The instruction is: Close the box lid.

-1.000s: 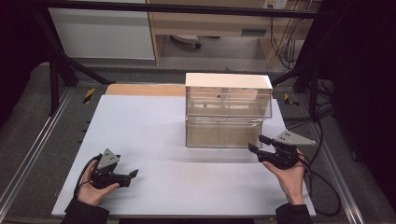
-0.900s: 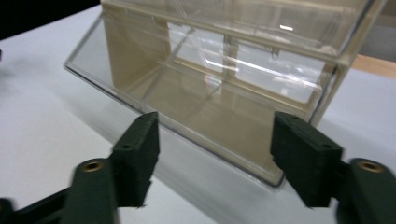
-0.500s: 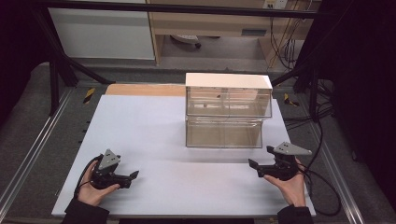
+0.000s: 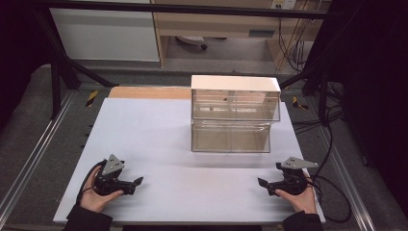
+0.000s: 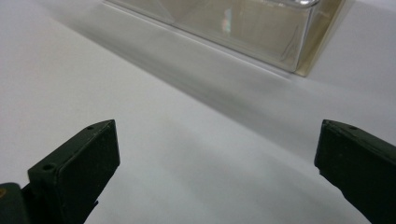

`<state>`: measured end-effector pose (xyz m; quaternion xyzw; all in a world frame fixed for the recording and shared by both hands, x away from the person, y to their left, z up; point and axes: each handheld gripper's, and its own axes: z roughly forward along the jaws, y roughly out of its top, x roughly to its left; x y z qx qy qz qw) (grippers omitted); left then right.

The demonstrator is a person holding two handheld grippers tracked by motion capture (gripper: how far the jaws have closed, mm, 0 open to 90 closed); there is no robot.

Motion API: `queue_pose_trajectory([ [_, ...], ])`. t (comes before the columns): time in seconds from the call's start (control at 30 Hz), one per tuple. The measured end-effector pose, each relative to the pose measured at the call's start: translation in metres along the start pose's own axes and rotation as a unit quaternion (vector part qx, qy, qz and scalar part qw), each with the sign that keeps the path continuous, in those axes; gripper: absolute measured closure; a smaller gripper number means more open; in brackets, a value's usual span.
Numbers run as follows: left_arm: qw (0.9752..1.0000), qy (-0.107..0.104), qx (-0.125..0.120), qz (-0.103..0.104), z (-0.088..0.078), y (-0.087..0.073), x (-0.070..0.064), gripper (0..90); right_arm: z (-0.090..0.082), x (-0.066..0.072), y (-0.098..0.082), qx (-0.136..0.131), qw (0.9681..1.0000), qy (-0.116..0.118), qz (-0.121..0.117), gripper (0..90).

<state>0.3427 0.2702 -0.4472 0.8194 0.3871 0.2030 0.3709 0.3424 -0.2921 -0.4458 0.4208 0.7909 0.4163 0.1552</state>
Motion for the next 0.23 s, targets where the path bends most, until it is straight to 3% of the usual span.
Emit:
queue_pose_trajectory([
  [0.23,1.0,-0.002,0.001,0.0,-0.0004,0.0004,0.0002,6.2,0.0028,0.0003,-0.0029,0.01,0.9999,0.003,-0.003,0.6],
])
